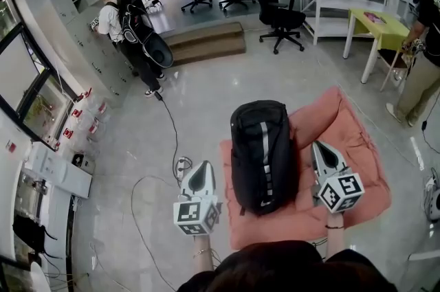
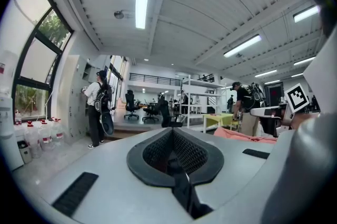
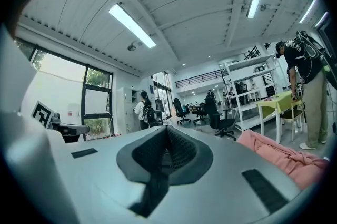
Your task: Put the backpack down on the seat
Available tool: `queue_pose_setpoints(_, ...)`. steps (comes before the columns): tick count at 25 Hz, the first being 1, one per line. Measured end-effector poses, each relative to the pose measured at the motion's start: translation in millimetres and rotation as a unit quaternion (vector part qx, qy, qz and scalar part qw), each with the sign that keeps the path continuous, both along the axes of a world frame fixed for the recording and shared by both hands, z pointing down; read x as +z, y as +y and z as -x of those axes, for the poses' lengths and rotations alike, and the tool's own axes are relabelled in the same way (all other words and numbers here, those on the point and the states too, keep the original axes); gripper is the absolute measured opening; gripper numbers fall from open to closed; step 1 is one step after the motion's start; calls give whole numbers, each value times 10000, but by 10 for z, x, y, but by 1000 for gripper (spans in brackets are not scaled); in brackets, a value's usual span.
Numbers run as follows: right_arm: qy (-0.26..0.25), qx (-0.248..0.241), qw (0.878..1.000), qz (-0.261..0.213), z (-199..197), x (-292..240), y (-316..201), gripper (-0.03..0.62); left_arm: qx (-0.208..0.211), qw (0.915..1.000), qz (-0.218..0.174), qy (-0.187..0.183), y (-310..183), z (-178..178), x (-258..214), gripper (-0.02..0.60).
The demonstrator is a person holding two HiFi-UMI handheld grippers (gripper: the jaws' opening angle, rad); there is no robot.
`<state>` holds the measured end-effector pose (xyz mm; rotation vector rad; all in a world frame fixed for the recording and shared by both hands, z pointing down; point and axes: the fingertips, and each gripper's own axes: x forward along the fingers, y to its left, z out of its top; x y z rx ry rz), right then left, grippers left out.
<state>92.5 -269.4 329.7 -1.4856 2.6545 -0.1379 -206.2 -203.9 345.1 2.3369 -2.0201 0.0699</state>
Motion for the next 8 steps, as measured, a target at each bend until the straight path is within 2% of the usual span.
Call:
queue_pose_setpoints(4,0,-38,10000,-8,-35,11,-11,14,-56,10000,-8,7,-12,-59,-26,14)
queue_pose_setpoints(8,-9,-53,10000,-71,-62,-22,-33,14,-62,9998,-65,-182,-46,-95,-51,15)
